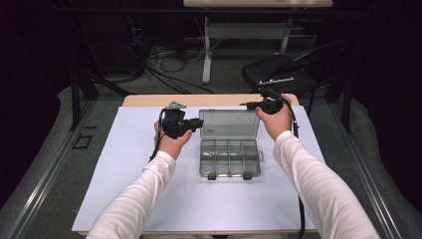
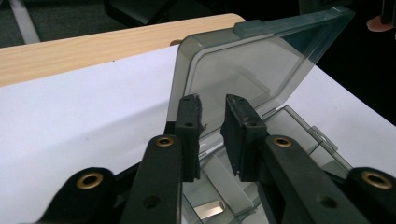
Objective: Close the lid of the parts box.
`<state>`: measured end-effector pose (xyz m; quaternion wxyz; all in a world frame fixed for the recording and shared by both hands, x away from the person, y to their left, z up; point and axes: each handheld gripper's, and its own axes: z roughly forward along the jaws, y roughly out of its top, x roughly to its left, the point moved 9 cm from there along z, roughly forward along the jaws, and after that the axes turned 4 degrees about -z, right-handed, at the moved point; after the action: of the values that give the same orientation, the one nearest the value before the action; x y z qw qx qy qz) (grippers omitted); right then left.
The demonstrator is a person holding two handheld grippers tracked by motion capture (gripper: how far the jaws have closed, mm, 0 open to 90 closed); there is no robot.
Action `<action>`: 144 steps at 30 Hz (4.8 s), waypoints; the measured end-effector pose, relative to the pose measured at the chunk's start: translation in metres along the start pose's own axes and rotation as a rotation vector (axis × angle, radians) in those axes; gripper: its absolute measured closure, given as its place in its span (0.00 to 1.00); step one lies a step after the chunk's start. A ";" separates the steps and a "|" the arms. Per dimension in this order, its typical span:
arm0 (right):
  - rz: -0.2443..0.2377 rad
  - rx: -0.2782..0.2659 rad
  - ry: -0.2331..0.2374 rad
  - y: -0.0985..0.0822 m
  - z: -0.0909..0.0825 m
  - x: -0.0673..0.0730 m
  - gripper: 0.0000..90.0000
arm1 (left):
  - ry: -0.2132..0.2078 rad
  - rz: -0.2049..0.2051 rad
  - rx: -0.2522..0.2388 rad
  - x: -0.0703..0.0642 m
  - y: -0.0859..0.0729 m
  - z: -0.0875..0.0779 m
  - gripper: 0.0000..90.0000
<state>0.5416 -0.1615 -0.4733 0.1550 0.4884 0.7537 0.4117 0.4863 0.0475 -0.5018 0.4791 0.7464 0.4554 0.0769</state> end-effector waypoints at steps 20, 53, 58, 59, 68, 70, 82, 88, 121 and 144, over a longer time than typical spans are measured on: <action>-0.009 -0.006 0.053 -0.011 -0.008 0.013 1.00 | -0.044 -0.048 0.038 -0.017 -0.007 0.002 0.99; -0.026 0.023 0.157 -0.038 -0.025 0.033 1.00 | -0.087 -0.062 0.048 -0.038 -0.025 -0.006 1.00; -0.029 0.034 0.169 -0.043 -0.026 0.036 1.00 | -0.092 -0.079 0.046 -0.038 -0.031 -0.007 1.00; -0.030 0.037 0.171 -0.044 -0.026 0.036 1.00 | -0.097 -0.077 0.045 -0.039 -0.031 -0.008 1.00; -0.043 0.053 0.193 -0.053 -0.029 0.043 1.00 | -0.110 -0.096 0.037 -0.042 -0.040 -0.013 1.00; -0.043 0.057 0.198 -0.055 -0.030 0.046 1.00 | -0.112 -0.096 0.040 -0.043 -0.043 -0.013 1.00; -0.052 0.074 0.222 -0.068 -0.034 0.053 1.00 | -0.098 -0.077 0.036 -0.046 -0.056 -0.017 1.00; -0.041 0.068 0.240 -0.074 -0.037 0.055 1.00 | -0.096 -0.066 0.036 -0.047 -0.064 -0.018 1.00; -0.019 0.108 0.271 -0.114 -0.034 0.057 1.00 | -0.089 -0.051 0.054 -0.053 -0.108 -0.013 1.00; -0.033 0.168 0.264 -0.134 -0.026 0.057 1.00 | -0.066 -0.014 0.083 -0.053 -0.134 -0.008 1.00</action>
<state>0.4163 -0.1493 -0.5514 0.0201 0.4289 0.8071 0.4053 0.3703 0.0296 -0.5854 0.4633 0.7644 0.4474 0.0299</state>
